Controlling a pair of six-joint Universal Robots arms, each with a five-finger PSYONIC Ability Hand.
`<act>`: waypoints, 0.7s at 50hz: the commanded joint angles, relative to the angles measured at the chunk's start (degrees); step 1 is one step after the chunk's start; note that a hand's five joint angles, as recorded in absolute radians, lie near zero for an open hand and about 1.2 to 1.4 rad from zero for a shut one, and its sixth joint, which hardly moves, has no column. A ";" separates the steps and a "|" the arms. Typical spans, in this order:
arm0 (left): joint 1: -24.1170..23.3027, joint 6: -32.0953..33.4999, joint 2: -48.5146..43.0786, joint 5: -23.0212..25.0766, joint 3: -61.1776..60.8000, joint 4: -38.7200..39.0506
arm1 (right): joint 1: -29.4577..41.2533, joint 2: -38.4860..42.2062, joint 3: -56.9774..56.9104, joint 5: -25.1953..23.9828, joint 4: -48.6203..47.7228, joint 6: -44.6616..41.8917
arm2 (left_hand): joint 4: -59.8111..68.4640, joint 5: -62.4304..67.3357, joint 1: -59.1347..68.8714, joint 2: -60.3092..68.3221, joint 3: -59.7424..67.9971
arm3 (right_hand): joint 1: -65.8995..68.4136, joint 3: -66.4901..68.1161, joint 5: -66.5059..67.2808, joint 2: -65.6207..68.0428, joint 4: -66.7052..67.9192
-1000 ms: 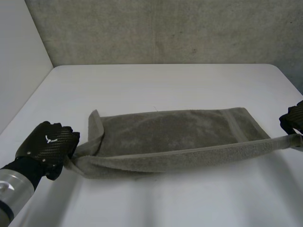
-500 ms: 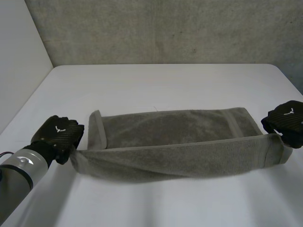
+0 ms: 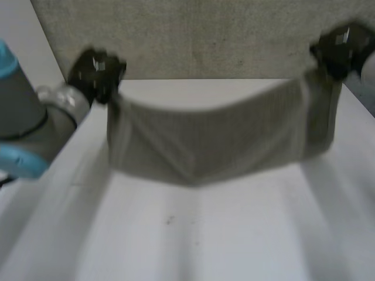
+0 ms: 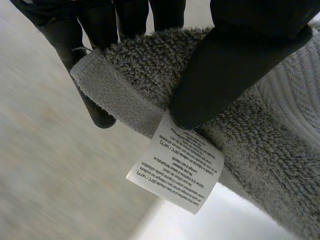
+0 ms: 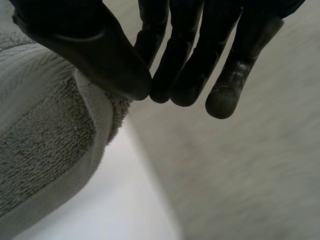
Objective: Fold the towel.
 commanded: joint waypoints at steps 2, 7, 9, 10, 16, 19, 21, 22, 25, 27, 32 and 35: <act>-0.78 -5.53 -1.54 -6.25 17.99 9.50 | 2.10 2.31 -17.86 4.95 -12.24 16.15 | 10.16 11.28 11.16 10.14 10.23 | 3.11 3.50 1.82 3.66 3.16; -0.43 -11.16 0.21 -9.41 17.29 14.78 | 2.01 0.45 -15.66 5.49 -14.47 20.31 | 10.16 11.28 11.16 10.14 10.23 | 3.11 3.50 1.82 3.66 3.16; 0.01 -13.08 1.00 -9.32 12.84 13.29 | 1.66 -0.07 -10.59 3.48 -10.97 19.70 | 10.16 11.28 11.16 10.14 10.23 | 3.11 3.50 1.82 3.66 3.16; 0.01 -13.09 1.01 -9.32 12.81 13.28 | 1.66 -0.07 -10.56 3.47 -10.95 19.70 | 10.16 11.28 11.16 10.14 10.23 | 3.11 3.50 1.82 3.66 3.16; 0.28 -12.57 2.67 -8.88 -2.97 11.18 | 1.40 -2.18 4.16 -3.99 -6.12 15.49 | 10.16 11.28 11.16 10.14 10.23 | 3.11 3.50 1.82 3.66 3.16; 0.80 -11.69 2.94 -8.79 -11.93 11.26 | 1.31 -3.23 13.12 -6.37 -6.38 12.24 | 10.16 11.28 11.16 10.14 10.23 | 3.11 3.50 1.82 3.66 3.16; 1.24 -10.90 2.94 -8.79 -16.15 11.26 | 1.05 -3.50 17.00 -7.25 -6.47 10.23 | 10.16 11.28 11.16 10.14 10.23 | 3.11 3.50 1.82 3.66 3.16; 1.68 -9.68 2.94 -8.79 -20.37 11.44 | 0.35 -3.59 20.69 -7.95 -6.38 8.03 | 10.16 11.28 11.16 10.14 10.23 | 3.11 3.50 1.82 3.66 3.16; 1.95 -6.34 2.41 -8.53 -27.24 11.79 | -1.14 -3.59 27.90 -9.01 -6.21 3.46 | 10.16 11.28 11.16 10.14 10.23 | 3.11 3.50 1.82 3.66 3.16; 2.03 -4.41 2.32 -8.27 -30.14 12.40 | -1.50 -3.59 30.89 -9.28 -6.21 1.18 | 10.16 11.28 11.16 10.14 10.23 | 3.11 3.50 1.82 3.66 3.16; 3.52 -0.27 3.29 -6.78 -36.48 14.51 | -2.03 -3.50 36.53 -9.37 -6.82 -2.18 | 10.16 11.28 11.16 10.14 10.23 | 1.67 2.06 0.38 2.22 1.72; 4.05 0.70 5.65 -5.72 -38.77 14.95 | -2.64 -3.50 38.38 -9.28 -8.39 -1.84 | 10.16 11.28 11.16 10.14 10.23 | -39.89 -39.50 -41.18 -39.34 -39.84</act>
